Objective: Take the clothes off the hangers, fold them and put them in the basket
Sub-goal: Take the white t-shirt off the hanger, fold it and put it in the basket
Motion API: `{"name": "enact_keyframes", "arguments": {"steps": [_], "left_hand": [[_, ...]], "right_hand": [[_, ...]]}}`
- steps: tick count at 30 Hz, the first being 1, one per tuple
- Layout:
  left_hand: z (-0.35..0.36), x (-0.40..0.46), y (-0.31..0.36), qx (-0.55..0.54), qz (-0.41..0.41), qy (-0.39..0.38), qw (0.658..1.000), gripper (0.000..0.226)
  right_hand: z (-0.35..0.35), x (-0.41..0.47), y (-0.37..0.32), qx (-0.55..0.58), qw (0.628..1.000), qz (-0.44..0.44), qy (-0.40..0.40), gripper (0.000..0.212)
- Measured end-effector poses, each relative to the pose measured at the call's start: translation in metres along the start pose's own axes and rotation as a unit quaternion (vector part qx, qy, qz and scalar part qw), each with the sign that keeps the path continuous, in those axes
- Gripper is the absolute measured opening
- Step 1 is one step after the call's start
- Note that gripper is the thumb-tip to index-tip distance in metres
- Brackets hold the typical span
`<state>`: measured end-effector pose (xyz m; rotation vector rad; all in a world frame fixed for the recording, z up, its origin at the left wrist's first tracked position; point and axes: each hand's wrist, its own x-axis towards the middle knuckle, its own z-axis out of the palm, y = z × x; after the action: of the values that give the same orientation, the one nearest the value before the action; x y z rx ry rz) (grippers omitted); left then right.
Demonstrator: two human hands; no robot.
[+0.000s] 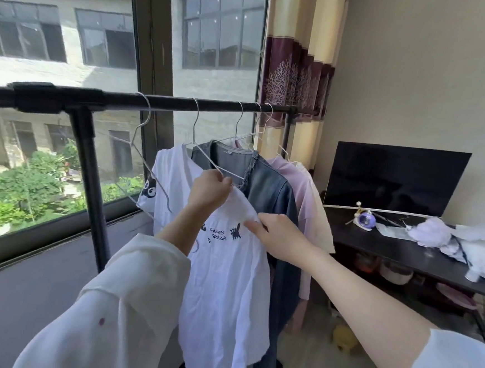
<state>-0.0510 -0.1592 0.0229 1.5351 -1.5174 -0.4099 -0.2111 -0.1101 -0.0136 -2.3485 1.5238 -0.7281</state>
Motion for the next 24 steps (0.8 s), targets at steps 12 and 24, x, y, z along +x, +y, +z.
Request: {"name": "enact_keyframes", "arguments": {"steps": [12, 24], "left_hand": [[-0.018, -0.004, 0.013, -0.147, -0.033, -0.006, 0.989, 0.019], [-0.017, 0.008, -0.026, -0.026, -0.094, 0.059, 0.993, 0.046]], "right_hand": [[0.050, -0.044, 0.079, 0.043, 0.996, 0.075, -0.020, 0.045], [0.052, 0.005, 0.041, 0.145, 0.978, 0.055, 0.137, 0.038]]}}
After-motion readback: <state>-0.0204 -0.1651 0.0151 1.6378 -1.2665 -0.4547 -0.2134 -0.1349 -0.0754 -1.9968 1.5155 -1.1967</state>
